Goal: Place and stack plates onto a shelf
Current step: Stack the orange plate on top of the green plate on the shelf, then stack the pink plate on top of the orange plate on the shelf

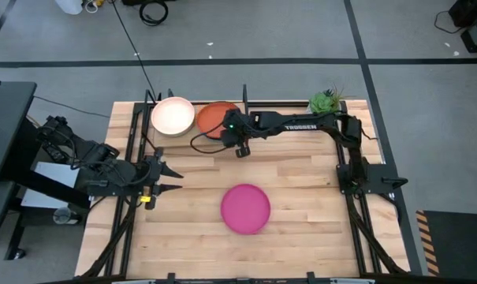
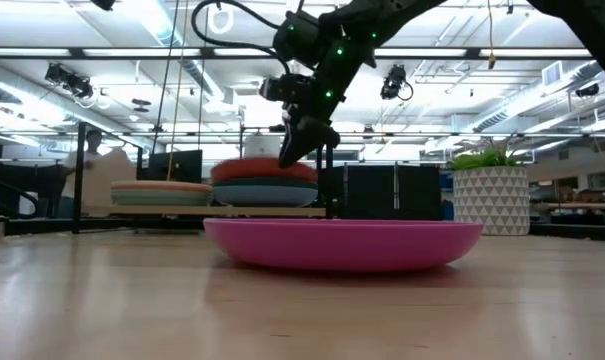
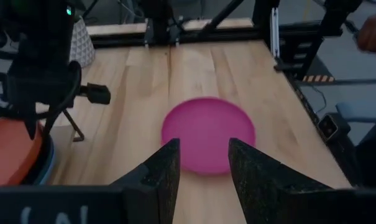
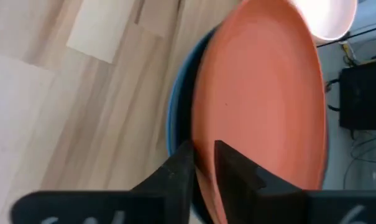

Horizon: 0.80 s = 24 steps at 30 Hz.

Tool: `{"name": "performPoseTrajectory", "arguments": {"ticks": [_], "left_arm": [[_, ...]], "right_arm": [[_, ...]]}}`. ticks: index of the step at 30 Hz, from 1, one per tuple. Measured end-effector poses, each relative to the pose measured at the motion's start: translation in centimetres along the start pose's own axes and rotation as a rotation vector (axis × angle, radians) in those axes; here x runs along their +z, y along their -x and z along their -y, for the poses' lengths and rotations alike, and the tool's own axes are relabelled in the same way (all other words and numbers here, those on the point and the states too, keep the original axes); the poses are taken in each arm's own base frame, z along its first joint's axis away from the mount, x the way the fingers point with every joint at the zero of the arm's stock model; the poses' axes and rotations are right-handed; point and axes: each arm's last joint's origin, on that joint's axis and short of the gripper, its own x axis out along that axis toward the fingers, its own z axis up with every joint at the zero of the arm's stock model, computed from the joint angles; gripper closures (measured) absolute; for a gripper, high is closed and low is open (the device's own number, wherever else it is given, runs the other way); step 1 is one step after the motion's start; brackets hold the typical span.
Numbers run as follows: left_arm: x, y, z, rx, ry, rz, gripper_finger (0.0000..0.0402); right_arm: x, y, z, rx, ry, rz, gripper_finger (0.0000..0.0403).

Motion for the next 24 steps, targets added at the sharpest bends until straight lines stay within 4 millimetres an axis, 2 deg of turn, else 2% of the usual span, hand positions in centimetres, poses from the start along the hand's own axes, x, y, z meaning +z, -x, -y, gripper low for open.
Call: {"name": "performPoseTrajectory", "arguments": {"ticks": [5,8,11,15,18,21,24], "left_arm": [[-0.1,0.0,0.0,0.003,-0.003,-0.008,0.0258],[-0.1,0.0,-0.1,0.027,-0.005,-0.004,0.0258],[-0.1,0.0,-0.2,0.051,-0.006,0.0,0.0258],[-0.1,0.0,-0.2,0.066,-0.005,0.003,0.0258],[-0.1,0.0,-0.2,0.071,-0.006,0.0,0.0258],[-0.3,0.0,-0.3,0.074,-0.005,-0.014,0.0258],[-0.4,0.0,-0.3,0.084,-0.001,-0.026,0.0258]], "right_arm": [[0.6,0.4,-0.7,-0.004,0.005,0.009,0.0291],[2.1,1.9,-2.1,-0.015,0.006,0.038,0.027],[3.5,3.4,-4.3,0.059,0.012,0.084,0.0256],[4.8,4.4,-7.7,0.317,-0.023,0.174,0.0246],[5.4,5.0,-11.1,0.485,-0.031,0.194,0.0243],[6.3,6.2,-15.3,0.549,-0.003,0.189,0.0242],[6.6,7.2,-19.5,0.524,0.081,0.179,0.0242]]}}
